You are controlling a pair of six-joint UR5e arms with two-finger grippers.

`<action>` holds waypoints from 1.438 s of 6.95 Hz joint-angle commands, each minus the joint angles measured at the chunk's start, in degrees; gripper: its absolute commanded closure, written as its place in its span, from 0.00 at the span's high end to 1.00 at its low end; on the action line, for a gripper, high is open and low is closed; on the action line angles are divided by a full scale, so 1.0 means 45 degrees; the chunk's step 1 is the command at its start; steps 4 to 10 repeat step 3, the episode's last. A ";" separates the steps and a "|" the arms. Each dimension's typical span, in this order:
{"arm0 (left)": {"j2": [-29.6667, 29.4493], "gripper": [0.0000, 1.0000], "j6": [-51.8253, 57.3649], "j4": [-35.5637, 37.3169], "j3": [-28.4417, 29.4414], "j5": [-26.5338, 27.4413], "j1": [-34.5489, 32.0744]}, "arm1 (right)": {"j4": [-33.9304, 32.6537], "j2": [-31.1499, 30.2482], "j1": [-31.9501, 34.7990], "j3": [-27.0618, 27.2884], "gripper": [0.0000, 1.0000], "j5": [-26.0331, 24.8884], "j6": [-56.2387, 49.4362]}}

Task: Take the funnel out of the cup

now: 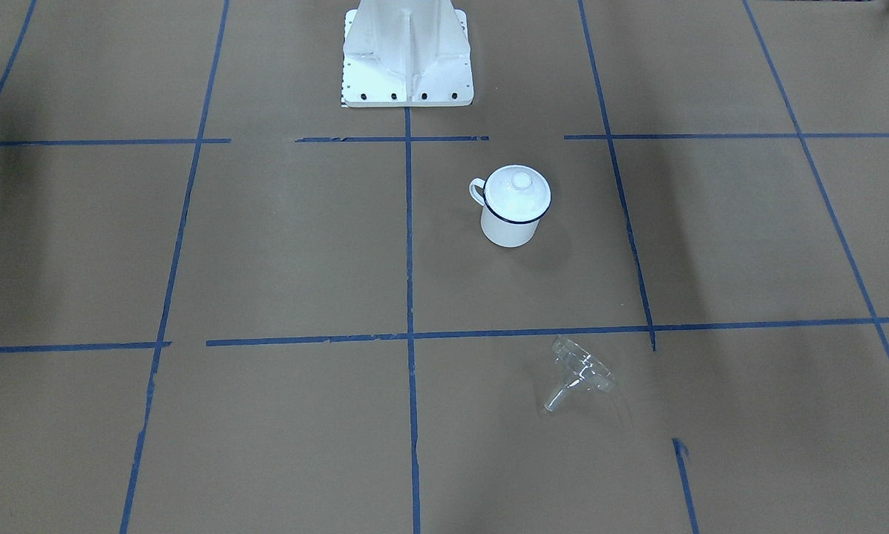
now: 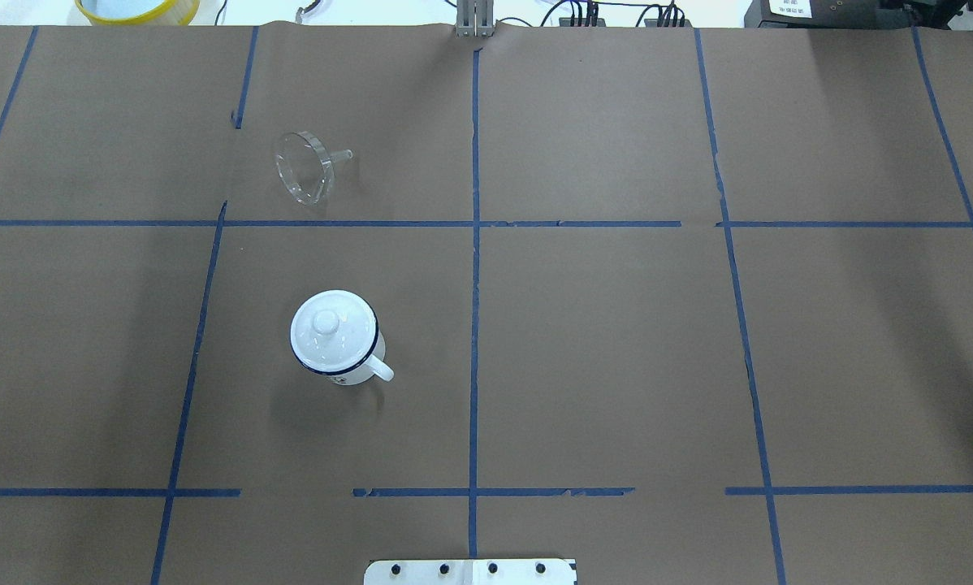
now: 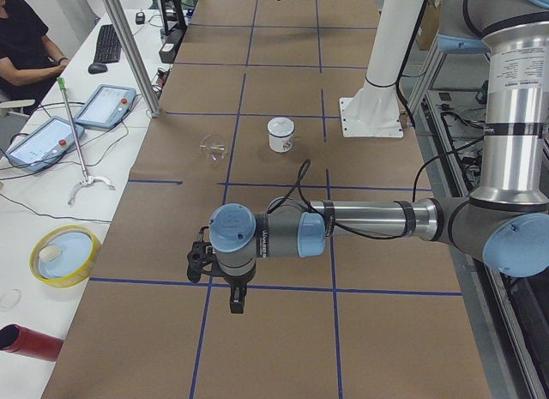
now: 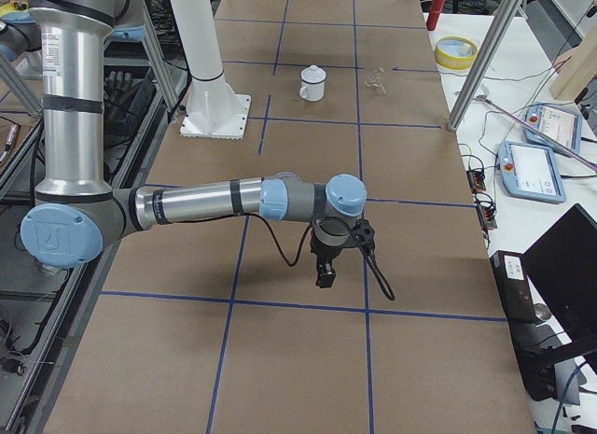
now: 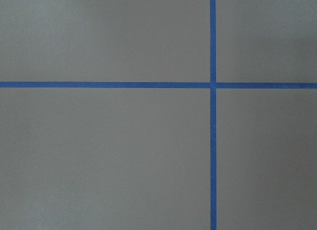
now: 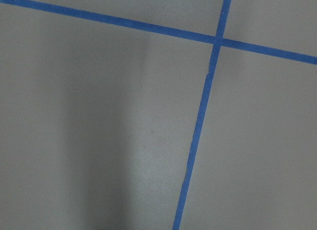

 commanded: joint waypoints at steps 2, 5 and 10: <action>-0.0019 1.00 0.0020 0.0020 -0.0020 -0.0028 0.0000 | 0.0000 0.0000 0.0000 0.0000 1.00 0.0000 -0.0004; -0.0019 1.00 0.0020 0.0020 -0.0117 -0.0087 0.0000 | 0.0000 0.0000 0.0000 0.0000 1.00 0.0000 0.0016; -0.0019 1.00 0.0020 0.0020 -0.0117 -0.0087 0.0000 | 0.0000 0.0000 0.0000 0.0000 1.00 0.0000 0.0016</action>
